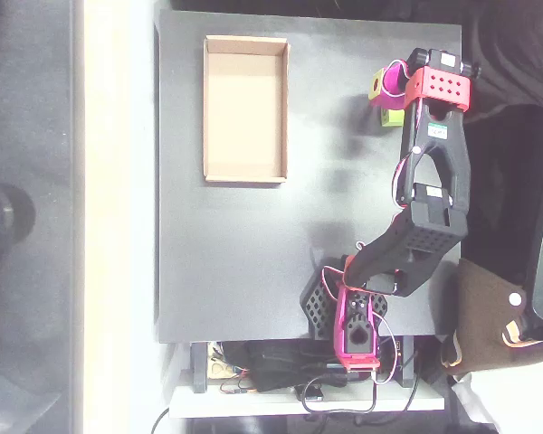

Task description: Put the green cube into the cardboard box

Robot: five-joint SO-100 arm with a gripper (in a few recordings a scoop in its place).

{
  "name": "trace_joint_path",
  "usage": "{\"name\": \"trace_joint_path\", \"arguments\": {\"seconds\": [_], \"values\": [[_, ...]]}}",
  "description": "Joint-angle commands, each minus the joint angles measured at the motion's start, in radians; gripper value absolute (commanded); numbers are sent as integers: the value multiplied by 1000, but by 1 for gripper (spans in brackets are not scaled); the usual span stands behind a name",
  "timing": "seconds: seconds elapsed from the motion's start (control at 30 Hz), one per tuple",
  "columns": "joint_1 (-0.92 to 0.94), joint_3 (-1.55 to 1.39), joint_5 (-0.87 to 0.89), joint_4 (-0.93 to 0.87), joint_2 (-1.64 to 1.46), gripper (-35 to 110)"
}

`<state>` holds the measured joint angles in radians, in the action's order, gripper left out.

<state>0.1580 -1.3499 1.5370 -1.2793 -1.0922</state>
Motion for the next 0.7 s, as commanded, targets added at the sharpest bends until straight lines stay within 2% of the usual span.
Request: {"name": "trace_joint_path", "arguments": {"seconds": [0.0, 0.13, 0.23, 0.67], "values": [[14, 29, 6, -11, -20, 24], [18, 29, 5, -18, -25, 9], [18, 29, 5, -25, -28, 2], [20, 29, 5, -25, -103, 2]]}}
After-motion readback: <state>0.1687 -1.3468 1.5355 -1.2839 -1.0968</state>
